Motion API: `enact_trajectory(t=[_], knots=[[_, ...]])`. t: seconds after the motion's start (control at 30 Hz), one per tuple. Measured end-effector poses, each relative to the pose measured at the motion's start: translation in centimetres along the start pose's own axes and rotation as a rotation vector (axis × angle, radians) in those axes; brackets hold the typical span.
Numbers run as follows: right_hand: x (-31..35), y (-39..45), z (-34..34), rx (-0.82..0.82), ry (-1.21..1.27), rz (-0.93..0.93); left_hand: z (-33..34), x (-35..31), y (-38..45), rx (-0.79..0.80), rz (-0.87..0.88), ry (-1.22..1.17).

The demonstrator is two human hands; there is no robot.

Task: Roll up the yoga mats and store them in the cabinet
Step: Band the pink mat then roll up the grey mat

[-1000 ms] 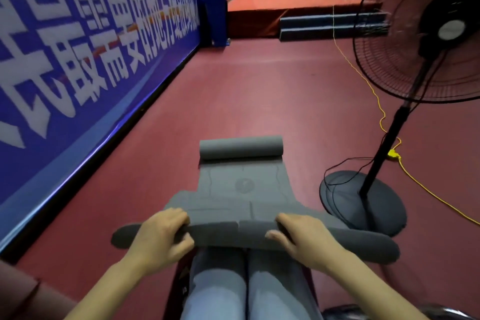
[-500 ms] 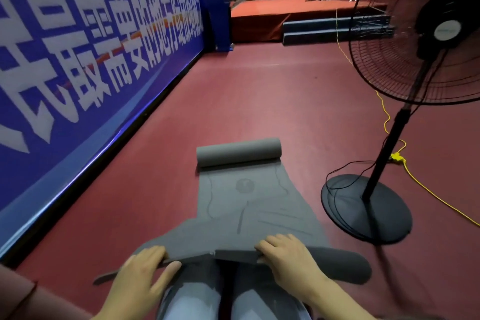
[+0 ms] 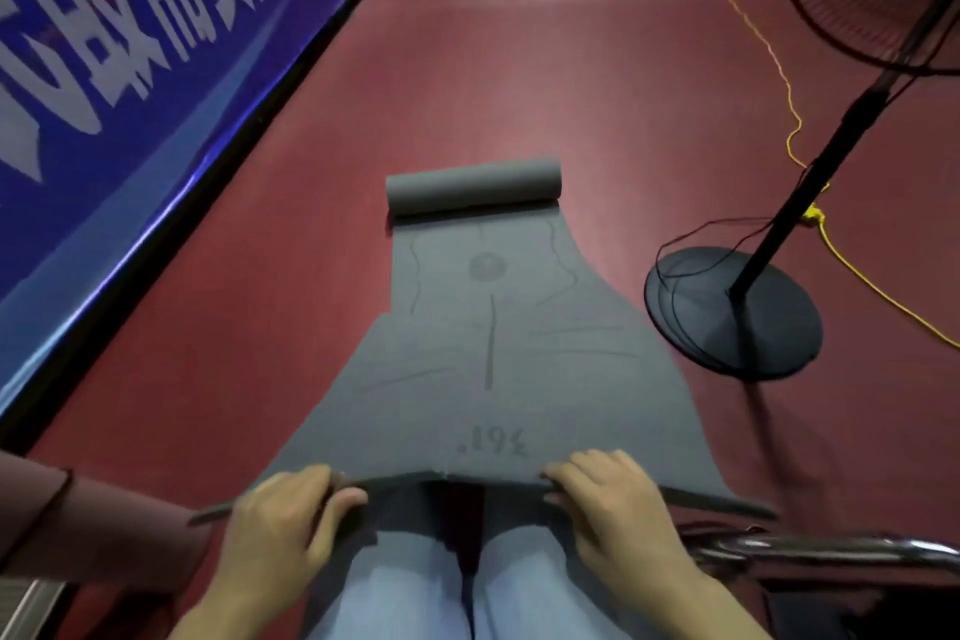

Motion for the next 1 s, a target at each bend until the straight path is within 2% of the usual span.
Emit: enact_trajectory(t=[0.07, 0.1, 0.2, 0.27, 0.33, 0.43, 0.5, 0.6, 0.7, 0.83, 1.0], knots=[[0.7, 0.7, -2.0, -0.035, 0.067, 0.064, -2.2, -0.9, 0.4, 0.026, 0.024, -0.013], [0.5, 0.7, -2.2, -0.016, 0.074, 0.097, -2.2, -1.0, 0.5, 0.092, -0.006, -0.048], [-0.5, -0.6, -0.2, 0.131, 0.008, 0.038, 1.2, -1.2, -1.7, 0.308, -0.084, -0.216], [-1.2, -1.3, 1.1, 0.163, -0.003, -0.007, 2.9, 0.0, -1.8, 0.295, -0.164, -0.272], [-1.5, -1.1, 1.1, 0.119, 0.023, -0.010, 3.3, 1.1, -0.5, 0.297, -0.238, -0.262], [-1.7, -0.7, 1.0, 0.089, 0.018, -0.003, 3.7, 1.6, 0.3, 0.383, -0.343, -0.230], [-1.9, -0.2, 1.3, 0.090, -0.015, -0.015, 3.6, 1.3, 0.9, 0.346, -0.399, -0.233], [-1.7, 0.4, 1.1, 0.053, -0.049, 0.006, 2.8, 0.1, 1.7, 0.221, -0.247, -0.111], [-0.5, 0.5, 0.4, 0.051, -0.151, 0.061, 2.8, -1.7, 1.3, 0.194, -0.088, -0.018], [0.0, 0.1, 0.1, 0.135, -0.245, 0.133, 2.5, -2.2, -0.6, 0.151, -0.056, -0.075], [0.5, -0.3, 0.7, 0.016, -0.272, 0.112, 1.9, -4.0, -1.8, 0.194, -0.057, 0.105]])
Point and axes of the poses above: each hand's wrist, its own y-axis towards the middle knuckle, its own z-axis out of the palm, x = y × z, the point moved 5 cm from there along y, towards the middle knuckle, and after that the axes turned 10 degrees about z, right-handed, at the moved point
